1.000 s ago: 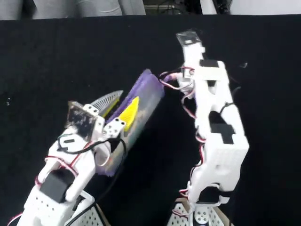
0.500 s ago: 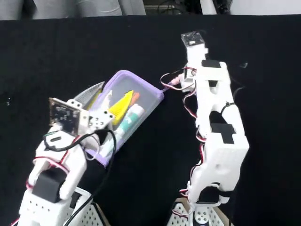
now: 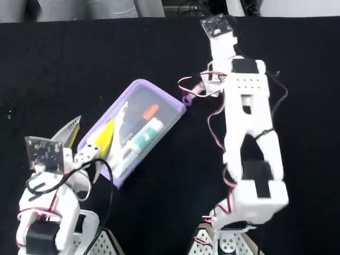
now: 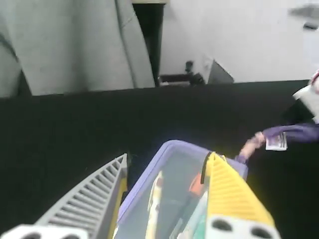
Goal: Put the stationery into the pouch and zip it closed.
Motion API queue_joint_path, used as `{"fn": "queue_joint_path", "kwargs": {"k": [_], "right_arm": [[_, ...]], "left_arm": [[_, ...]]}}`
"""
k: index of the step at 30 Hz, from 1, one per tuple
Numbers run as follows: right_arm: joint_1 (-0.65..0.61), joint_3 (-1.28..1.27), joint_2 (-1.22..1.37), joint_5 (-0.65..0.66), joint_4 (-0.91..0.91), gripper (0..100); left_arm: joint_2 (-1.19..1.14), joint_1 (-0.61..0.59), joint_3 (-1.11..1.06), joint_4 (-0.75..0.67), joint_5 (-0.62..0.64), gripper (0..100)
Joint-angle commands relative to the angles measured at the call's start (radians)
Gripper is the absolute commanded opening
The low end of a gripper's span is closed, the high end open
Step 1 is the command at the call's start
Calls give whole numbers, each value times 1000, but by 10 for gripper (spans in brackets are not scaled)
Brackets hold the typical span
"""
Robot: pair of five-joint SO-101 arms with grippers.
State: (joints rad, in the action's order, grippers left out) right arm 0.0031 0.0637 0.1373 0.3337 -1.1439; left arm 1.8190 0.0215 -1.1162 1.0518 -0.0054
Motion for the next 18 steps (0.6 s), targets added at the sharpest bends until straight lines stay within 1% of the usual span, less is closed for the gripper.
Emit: {"fn": "queue_joint_path", "kwargs": {"k": [1,5,8,10,12,15,17,18], "right_arm": [[-32,15,-196,11,-98,449],[-26,15,-294,11,-213,449],[12,15,-352,8,-336,447],[37,15,-389,8,-410,413],[74,12,-424,8,-459,331],[130,4,-470,3,-488,160],[172,4,-496,3,-499,60],[190,4,-510,3,-503,20]], "left_arm": [[-5,-21,-10,60,-11,252],[5,-22,-39,94,-11,252],[5,-22,-50,132,-11,252],[5,-19,-51,153,-11,239],[5,-21,-53,178,-11,173],[5,-21,-53,215,-11,18],[5,-21,-53,239,-11,59],[5,-21,-53,247,-11,59]]}}
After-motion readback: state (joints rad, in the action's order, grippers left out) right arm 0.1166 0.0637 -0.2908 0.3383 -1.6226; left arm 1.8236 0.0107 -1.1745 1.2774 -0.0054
